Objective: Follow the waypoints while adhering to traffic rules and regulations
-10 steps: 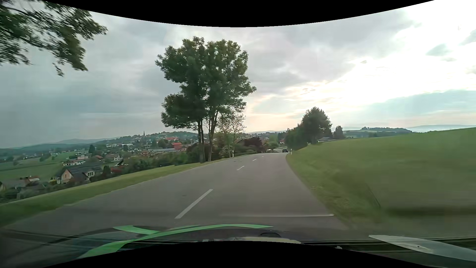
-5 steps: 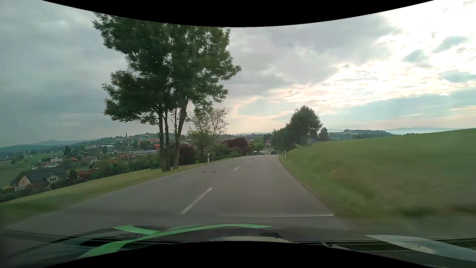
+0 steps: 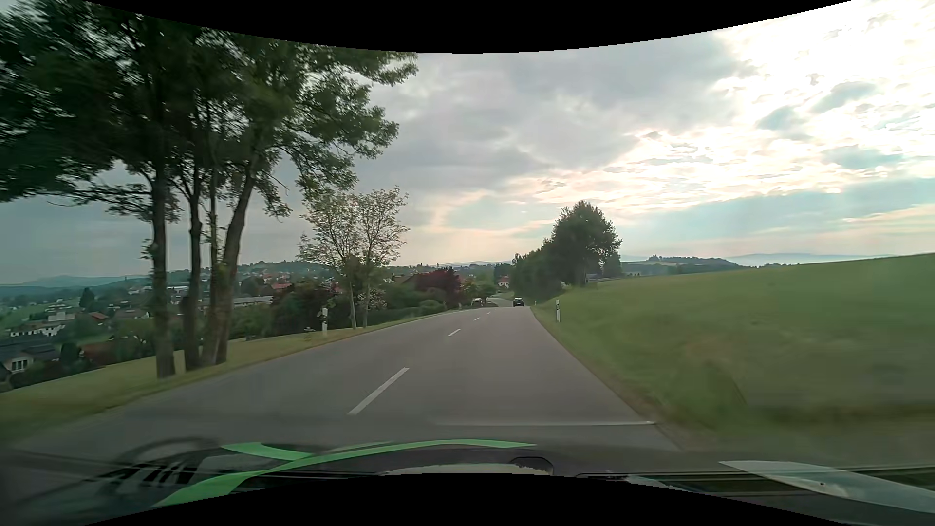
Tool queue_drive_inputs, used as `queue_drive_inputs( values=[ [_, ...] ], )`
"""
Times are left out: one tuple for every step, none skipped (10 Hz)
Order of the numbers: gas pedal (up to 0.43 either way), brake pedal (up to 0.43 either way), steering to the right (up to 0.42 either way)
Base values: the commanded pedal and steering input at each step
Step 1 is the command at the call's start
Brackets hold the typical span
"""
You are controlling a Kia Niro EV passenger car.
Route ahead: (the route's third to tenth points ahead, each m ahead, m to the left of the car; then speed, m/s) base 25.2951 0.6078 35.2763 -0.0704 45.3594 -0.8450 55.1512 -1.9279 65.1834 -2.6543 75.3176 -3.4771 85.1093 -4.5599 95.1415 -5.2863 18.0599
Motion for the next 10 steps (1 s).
queue_drive_inputs(
  values=[
    [0.280, 0.000, 0.024],
    [0.280, 0.000, 0.021],
    [0.280, 0.000, 0.019],
    [0.280, 0.000, 0.015],
    [0.280, 0.000, 0.012],
    [0.280, 0.000, 0.010],
    [0.280, 0.000, 0.007],
    [0.280, 0.000, 0.005],
    [0.280, 0.000, 0.005],
    [0.280, 0.000, 0.005]
  ],
)
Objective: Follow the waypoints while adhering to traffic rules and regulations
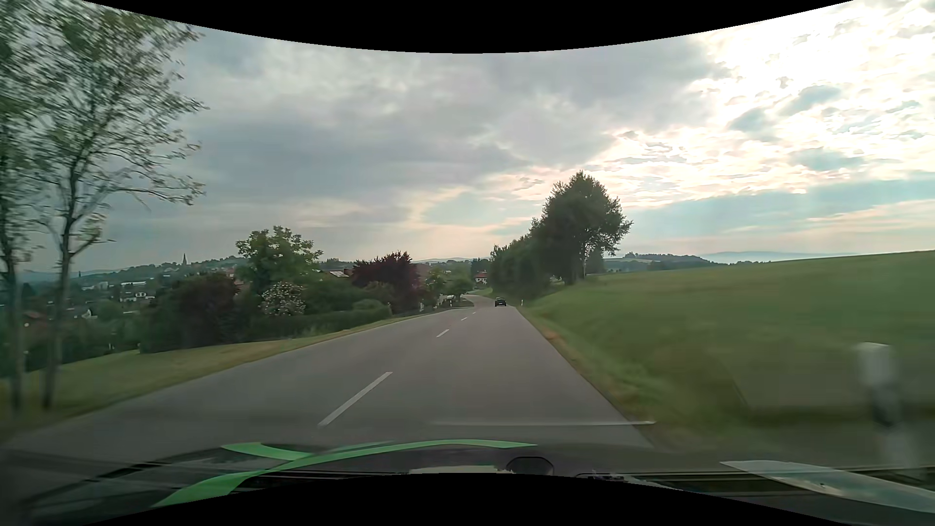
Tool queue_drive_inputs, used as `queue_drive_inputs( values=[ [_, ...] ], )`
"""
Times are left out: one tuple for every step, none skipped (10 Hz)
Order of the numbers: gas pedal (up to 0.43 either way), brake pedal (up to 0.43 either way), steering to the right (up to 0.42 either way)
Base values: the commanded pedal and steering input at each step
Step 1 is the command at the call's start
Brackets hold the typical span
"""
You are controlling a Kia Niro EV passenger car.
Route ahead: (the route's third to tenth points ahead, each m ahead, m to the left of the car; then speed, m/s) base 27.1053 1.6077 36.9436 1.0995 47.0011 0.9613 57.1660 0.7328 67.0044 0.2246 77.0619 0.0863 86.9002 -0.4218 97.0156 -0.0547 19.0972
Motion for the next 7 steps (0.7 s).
queue_drive_inputs(
  values=[
    [0.280, 0.000, 0.005],
    [0.260, 0.000, 0.005],
    [0.228, 0.000, 0.004],
    [0.209, 0.000, 0.004],
    [0.138, 0.000, 0.004],
    [0.000, 0.000, 0.004],
    [0.000, 0.000, 0.004]
  ],
)
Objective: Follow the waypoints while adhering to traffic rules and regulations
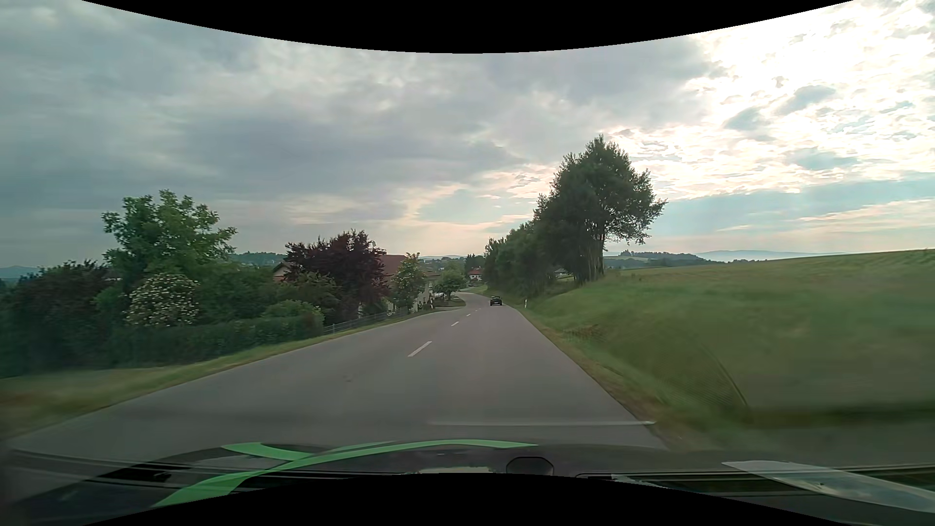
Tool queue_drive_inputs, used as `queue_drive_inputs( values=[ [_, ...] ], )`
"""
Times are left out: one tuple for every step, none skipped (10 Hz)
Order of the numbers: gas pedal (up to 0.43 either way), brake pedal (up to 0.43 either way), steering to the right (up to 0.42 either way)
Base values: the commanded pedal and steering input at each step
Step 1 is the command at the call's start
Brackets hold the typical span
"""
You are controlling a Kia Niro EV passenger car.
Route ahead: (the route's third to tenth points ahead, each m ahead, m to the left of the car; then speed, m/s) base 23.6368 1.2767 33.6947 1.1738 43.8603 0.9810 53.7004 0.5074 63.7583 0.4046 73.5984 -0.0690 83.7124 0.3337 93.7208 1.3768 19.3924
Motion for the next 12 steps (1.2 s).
queue_drive_inputs(
  values=[
    [0.000, 0.000, 0.004],
    [0.000, 0.000, 0.004],
    [0.000, 0.000, 0.004],
    [0.000, 0.000, 0.004],
    [0.000, 0.012, 0.004],
    [0.000, 0.061, 0.004],
    [0.000, 0.116, 0.003],
    [0.000, 0.140, 0.002],
    [0.000, 0.152, 0.002],
    [0.000, 0.159, 0.002],
    [0.000, 0.159, 0.002],
    [0.000, 0.159, 0.002]
  ],
)
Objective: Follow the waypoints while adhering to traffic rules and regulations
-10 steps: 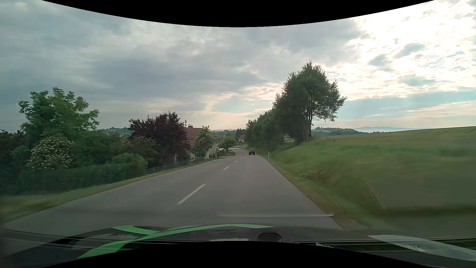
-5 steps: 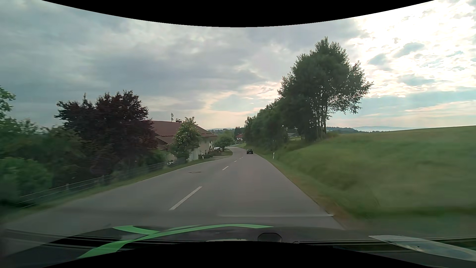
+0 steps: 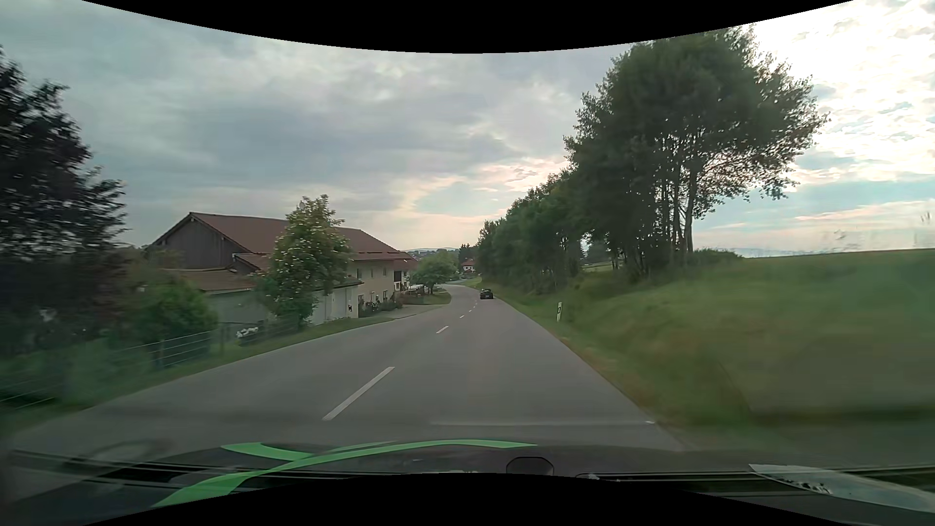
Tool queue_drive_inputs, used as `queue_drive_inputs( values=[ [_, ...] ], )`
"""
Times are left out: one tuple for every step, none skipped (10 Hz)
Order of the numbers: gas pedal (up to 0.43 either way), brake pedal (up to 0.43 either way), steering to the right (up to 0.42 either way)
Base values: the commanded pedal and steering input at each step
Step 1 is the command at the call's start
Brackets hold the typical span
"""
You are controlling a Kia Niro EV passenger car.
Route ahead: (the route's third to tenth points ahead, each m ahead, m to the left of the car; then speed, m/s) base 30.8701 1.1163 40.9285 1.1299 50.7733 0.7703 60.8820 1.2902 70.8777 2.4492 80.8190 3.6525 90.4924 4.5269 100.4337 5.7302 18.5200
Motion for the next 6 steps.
queue_drive_inputs(
  values=[
    [0.000, 0.165, 0.002],
    [0.000, 0.171, 0.002],
    [0.000, 0.177, 0.002],
    [0.000, 0.195, 0.002],
    [0.000, 0.213, 0.002],
    [0.000, 0.220, 0.002]
  ],
)
